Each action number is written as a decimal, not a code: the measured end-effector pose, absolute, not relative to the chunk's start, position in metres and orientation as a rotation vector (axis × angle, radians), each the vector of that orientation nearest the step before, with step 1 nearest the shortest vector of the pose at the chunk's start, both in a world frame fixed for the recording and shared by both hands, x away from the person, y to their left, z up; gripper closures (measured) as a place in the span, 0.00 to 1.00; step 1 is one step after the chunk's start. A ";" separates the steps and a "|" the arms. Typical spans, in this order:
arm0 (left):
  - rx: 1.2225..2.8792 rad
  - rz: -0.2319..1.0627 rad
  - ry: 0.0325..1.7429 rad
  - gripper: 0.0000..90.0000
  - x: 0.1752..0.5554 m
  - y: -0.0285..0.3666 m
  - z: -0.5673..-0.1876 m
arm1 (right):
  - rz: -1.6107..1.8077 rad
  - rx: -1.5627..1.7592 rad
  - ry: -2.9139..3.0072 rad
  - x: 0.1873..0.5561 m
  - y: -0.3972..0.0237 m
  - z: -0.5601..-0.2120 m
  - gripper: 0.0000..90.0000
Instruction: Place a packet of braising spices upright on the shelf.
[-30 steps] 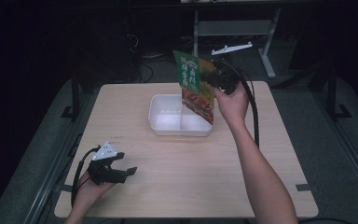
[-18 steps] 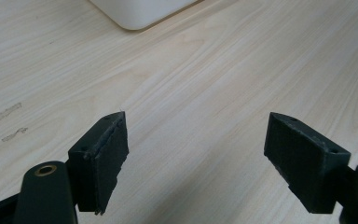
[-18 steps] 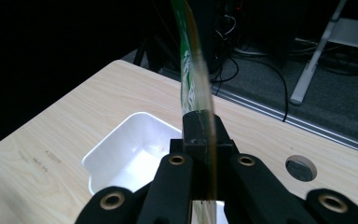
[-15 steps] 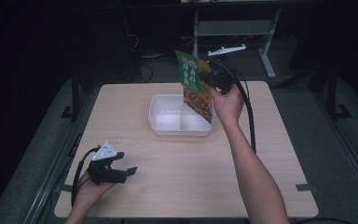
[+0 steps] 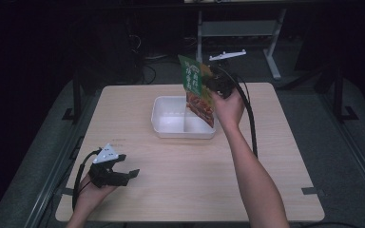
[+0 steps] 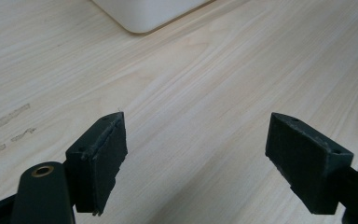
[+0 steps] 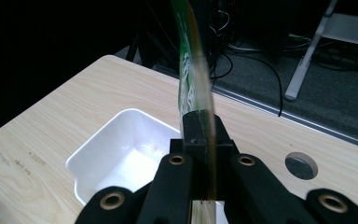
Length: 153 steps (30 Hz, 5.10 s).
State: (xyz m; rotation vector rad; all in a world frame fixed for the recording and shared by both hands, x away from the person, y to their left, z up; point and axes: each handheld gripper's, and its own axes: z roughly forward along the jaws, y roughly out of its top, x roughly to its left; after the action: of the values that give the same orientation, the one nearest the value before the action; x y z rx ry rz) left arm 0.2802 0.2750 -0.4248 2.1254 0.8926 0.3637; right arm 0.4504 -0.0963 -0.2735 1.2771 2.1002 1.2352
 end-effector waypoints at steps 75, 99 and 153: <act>2.129 0.364 0.890 0.23 0.280 0.270 -0.427 | 1.192 1.370 2.084 0.444 -0.126 -0.339 0.96; 2.134 0.360 0.891 0.22 0.281 0.269 -0.428 | 1.277 1.396 2.197 0.441 -0.151 -0.338 0.58; 2.160 0.351 0.886 0.21 0.282 0.265 -0.431 | 1.329 1.392 2.359 0.373 -0.218 -0.375 0.45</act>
State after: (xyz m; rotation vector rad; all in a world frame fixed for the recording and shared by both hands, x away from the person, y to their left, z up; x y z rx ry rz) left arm 0.2819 0.2655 -0.4305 2.1601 0.8864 0.3514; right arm 0.3731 -0.2184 -0.3748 1.3920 2.3588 1.3288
